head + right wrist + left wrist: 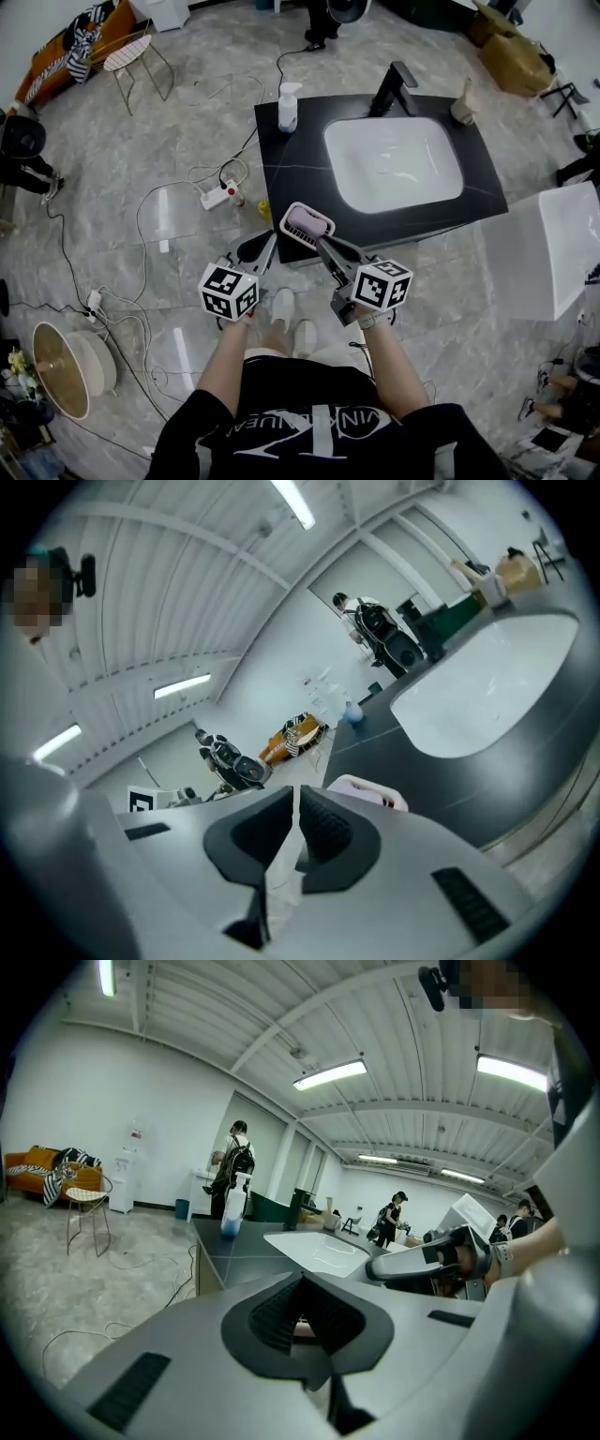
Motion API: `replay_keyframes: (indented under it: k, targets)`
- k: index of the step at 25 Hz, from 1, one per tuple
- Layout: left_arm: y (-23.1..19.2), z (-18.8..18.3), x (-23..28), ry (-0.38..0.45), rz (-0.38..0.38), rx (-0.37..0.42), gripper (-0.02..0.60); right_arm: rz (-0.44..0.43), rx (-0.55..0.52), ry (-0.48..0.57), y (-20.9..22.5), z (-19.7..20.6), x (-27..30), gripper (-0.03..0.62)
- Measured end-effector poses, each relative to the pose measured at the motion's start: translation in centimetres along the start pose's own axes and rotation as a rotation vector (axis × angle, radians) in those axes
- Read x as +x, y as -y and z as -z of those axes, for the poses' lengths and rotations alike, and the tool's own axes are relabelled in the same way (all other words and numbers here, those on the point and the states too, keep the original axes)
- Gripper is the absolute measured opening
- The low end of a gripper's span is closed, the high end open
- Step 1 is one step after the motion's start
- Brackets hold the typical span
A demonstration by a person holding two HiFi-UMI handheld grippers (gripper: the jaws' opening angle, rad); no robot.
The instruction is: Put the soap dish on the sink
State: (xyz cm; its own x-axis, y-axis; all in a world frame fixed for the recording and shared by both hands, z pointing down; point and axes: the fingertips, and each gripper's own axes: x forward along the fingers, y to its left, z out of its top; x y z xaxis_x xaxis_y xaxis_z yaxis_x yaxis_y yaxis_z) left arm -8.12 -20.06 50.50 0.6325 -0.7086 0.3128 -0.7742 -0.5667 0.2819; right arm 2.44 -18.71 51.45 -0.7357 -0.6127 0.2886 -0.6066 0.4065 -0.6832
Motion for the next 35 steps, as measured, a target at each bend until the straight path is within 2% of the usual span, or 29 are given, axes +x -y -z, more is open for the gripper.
replay_keyframes:
  k: [6, 14, 21, 35]
  targets:
    - [-0.7, -2.1, -1.4, 0.056, -0.032, 0.024, 0.014, 0.073, -0.201, 0.035, -0.6, -2.3, -0.8, 0.038]
    - [-1.2, -4.5, -3.3, 0.115, -0.070, 0.053, 0.014, 0.140, -0.350, 0.067, -0.9, -4.6, -2.4, 0.038]
    - [-1.7, -7.1, -5.3, 0.177, -0.100, 0.070, 0.014, 0.171, -0.438, 0.095, -2.1, -6.4, -3.7, 0.038]
    - [-1.9, -10.7, -9.0, 0.280, -0.149, 0.093, 0.014, 0.164, -0.488, 0.190, -4.8, -9.2, -5.4, 0.038]
